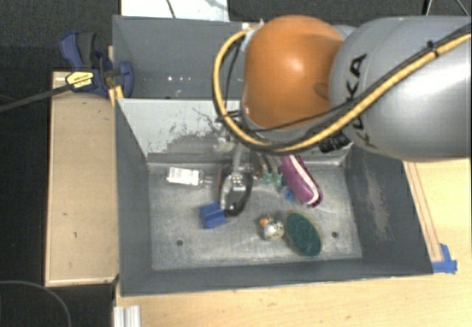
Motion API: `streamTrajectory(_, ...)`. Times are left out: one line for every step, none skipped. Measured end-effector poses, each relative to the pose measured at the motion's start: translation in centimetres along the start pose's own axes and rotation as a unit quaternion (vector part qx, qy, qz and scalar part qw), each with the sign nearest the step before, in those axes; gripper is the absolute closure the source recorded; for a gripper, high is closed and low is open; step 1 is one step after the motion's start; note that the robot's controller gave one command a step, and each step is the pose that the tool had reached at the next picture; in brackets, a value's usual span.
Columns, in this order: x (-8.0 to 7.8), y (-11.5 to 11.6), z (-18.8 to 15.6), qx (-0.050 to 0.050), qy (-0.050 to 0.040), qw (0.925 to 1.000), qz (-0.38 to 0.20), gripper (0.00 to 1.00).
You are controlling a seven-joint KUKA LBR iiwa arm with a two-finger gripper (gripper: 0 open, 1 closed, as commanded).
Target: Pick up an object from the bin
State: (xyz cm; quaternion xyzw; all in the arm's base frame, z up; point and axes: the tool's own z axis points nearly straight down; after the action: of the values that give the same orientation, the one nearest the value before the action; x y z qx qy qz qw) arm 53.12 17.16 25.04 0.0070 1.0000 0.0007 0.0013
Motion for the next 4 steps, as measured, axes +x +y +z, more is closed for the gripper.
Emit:
streamTrajectory(-5.6, 0.4, 9.5, 0.001, 0.0025, 0.9997, 0.026, 0.00)
streamTrajectory(-5.6, 3.3, 11.0, 0.000, -0.0004, 0.9715, 0.237, 0.00)
streamTrajectory(-5.9, 2.5, 13.2, 0.002, 0.0018, 0.9418, 0.336, 0.00)
streamTrajectory(-6.1, 2.9, 17.7, 0.000, 0.0011, 0.9241, 0.382, 0.00)
